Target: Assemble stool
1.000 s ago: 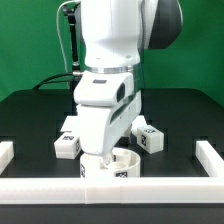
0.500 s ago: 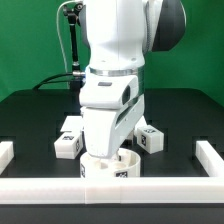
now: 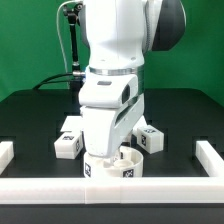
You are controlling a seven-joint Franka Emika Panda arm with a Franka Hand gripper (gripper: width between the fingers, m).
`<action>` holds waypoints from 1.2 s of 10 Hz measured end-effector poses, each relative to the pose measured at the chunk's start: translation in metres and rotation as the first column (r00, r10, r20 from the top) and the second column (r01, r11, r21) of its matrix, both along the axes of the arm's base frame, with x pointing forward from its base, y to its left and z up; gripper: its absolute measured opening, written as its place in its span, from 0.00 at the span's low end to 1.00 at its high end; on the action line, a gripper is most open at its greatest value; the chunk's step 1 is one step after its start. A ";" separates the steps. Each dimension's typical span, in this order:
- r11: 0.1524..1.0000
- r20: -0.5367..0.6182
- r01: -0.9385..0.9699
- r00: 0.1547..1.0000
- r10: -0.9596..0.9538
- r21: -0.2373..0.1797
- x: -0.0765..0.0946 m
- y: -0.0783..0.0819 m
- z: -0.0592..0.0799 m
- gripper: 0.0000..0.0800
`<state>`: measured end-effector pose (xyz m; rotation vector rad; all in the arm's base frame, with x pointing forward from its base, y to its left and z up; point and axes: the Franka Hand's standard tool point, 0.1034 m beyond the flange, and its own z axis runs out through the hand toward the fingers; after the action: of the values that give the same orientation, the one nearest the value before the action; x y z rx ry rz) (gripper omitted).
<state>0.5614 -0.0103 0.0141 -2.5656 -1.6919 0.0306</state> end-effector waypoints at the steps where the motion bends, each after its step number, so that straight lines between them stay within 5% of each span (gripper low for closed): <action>1: 1.000 0.000 0.000 1.000 0.000 0.000 0.000 0.000 0.000 0.41; 4: 1.000 0.000 0.000 1.000 0.000 0.000 0.000 0.000 0.000 0.41; 8: 0.999 0.017 -0.043 0.999 0.042 0.025 0.029 0.043 -0.001 0.41; 12: 1.000 0.011 0.002 1.000 -0.002 0.025 0.030 0.085 0.000 0.41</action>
Offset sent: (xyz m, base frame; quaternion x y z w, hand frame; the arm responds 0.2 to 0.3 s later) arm 0.0000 0.0000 0.0000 0.0000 0.0000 0.0000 1.0000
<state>0.5918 0.0747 0.0144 -2.5543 -1.6826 -0.0054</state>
